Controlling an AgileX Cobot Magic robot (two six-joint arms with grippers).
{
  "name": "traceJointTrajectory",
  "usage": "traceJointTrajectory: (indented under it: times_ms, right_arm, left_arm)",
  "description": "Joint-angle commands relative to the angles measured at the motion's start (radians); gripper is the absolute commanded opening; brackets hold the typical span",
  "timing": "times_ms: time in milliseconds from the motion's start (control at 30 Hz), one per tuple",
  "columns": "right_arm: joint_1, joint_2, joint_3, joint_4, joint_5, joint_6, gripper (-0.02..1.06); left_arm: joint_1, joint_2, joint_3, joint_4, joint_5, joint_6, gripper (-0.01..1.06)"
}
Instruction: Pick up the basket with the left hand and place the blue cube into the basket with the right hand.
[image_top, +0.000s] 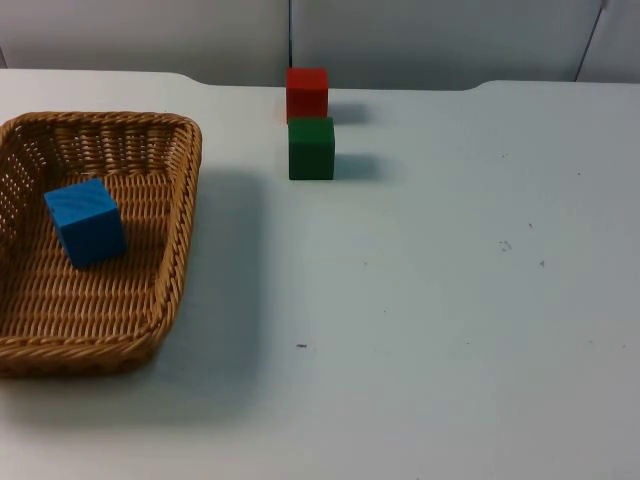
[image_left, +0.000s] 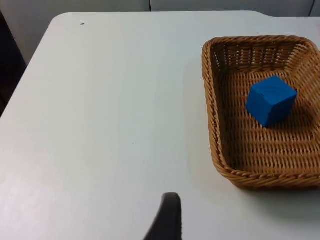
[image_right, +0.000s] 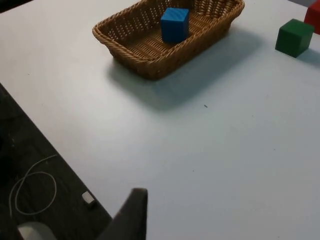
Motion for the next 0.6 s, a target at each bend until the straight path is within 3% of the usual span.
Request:
traceJointTrajectory:
  times_ms: [0,433,533,567]
  right_arm:
    - [0.004,-0.003,0.004,-0.003,-0.002,-0.006,1.02]
    - [0.004,-0.003,0.004,-0.003,-0.002,-0.006,1.02]
    - [0.004,-0.003,0.004,-0.003,-0.002,-0.006,1.02]
    - [0.004,-0.003,0.004,-0.003,-0.002,-0.006,1.02]
  left_arm:
    - [-0.007,-0.005,0.003,-0.009,-0.012,0.000,0.76]
    - [-0.007,-0.005,0.003,-0.009,-0.012,0.002,0.78]
    - [-0.007,-0.005,0.003,-0.009,-0.012,0.002,1.02]
    - [-0.007,-0.005,0.003,-0.009,-0.012,0.002,1.02]
